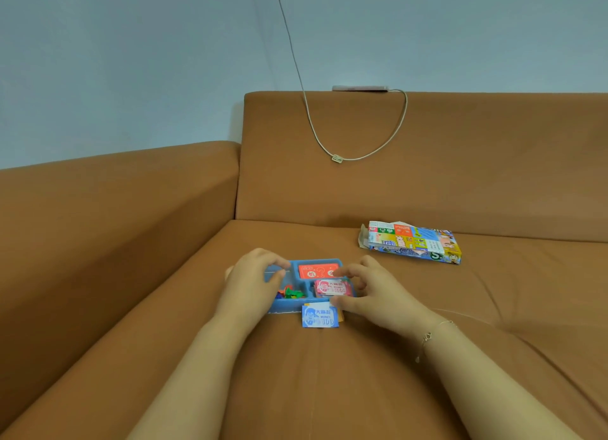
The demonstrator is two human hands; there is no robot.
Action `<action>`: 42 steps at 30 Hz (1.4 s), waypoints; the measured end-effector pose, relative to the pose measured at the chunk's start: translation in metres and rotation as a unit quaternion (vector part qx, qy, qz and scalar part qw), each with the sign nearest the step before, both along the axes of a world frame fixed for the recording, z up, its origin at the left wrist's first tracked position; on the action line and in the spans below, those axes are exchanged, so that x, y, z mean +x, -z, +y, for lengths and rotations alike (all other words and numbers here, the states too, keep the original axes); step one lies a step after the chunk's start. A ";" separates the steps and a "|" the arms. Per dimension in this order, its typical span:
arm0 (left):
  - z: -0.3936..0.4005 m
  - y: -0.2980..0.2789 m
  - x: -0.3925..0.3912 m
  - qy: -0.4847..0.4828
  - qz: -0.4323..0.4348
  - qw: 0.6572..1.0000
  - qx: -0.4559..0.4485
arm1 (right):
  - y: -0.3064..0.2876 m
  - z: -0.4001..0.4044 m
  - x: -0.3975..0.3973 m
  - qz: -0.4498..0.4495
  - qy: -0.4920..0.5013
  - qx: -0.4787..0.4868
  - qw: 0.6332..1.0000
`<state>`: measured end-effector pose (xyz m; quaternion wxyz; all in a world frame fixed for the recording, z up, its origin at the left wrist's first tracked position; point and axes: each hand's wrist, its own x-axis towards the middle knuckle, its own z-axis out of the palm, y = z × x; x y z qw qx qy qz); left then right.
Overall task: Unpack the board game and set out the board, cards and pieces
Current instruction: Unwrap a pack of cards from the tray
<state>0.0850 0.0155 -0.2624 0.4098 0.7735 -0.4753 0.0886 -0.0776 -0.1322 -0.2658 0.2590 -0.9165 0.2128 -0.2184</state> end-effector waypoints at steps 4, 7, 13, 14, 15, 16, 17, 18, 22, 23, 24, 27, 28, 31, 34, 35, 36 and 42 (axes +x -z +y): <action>0.008 -0.014 -0.024 0.066 -0.033 0.996 0.055 | -0.001 -0.004 0.001 -0.019 -0.013 -0.003 1.000; 0.009 -0.010 -0.036 0.088 0.010 0.989 0.117 | -0.003 -0.008 0.003 -0.021 -0.010 0.001 1.000; 0.005 -0.001 -0.033 0.069 0.031 0.986 0.147 | -0.001 -0.006 0.007 -0.002 -0.022 -0.035 0.999; 0.006 -0.001 -0.034 0.065 0.028 0.988 0.140 | -0.001 -0.006 0.007 0.000 -0.019 -0.043 0.999; 0.006 0.000 -0.035 0.056 0.029 0.990 0.129 | -0.001 -0.005 0.007 -0.004 -0.015 -0.044 0.999; 0.006 -0.001 -0.036 0.044 0.033 0.992 0.112 | -0.001 -0.006 0.006 -0.008 -0.011 -0.037 0.999; 0.006 -0.001 -0.037 0.028 0.036 0.995 0.094 | -0.001 -0.006 0.006 -0.011 -0.007 -0.029 1.000; 0.006 -0.002 -0.037 0.009 0.035 0.996 0.080 | -0.001 -0.006 0.006 -0.010 -0.006 -0.023 1.000; 0.009 0.001 -0.037 -0.066 0.018 0.994 0.090 | -0.002 -0.004 0.008 0.010 -0.039 -0.033 0.999; 0.011 0.003 -0.038 -0.079 0.025 0.992 0.095 | -0.002 -0.004 0.008 0.014 -0.049 -0.030 0.998; 0.012 0.005 -0.040 -0.088 0.031 0.991 0.096 | -0.003 -0.003 0.007 0.016 -0.056 -0.024 0.998; 0.013 0.009 -0.044 -0.096 0.040 0.990 0.096 | -0.004 -0.003 0.007 0.021 -0.065 -0.018 0.997; 0.012 0.009 -0.044 -0.095 0.043 0.990 0.097 | -0.004 -0.003 0.007 0.023 -0.068 -0.020 0.997; 0.010 0.010 -0.045 -0.090 0.050 0.990 0.096 | -0.005 -0.002 0.006 0.026 -0.069 -0.023 0.997; 0.010 0.010 -0.046 -0.089 0.056 0.990 0.099 | -0.004 -0.002 0.004 0.030 -0.066 -0.020 0.997; 0.009 0.009 -0.046 -0.089 0.063 0.989 0.095 | -0.004 -0.002 0.003 0.030 -0.066 -0.018 0.997; 0.008 0.009 -0.045 -0.090 0.071 0.989 0.090 | -0.003 -0.002 0.003 0.028 -0.068 -0.016 0.997; 0.003 0.012 -0.049 -0.085 0.040 0.986 0.140 | 0.004 0.000 -0.002 -0.020 -0.076 -0.024 0.997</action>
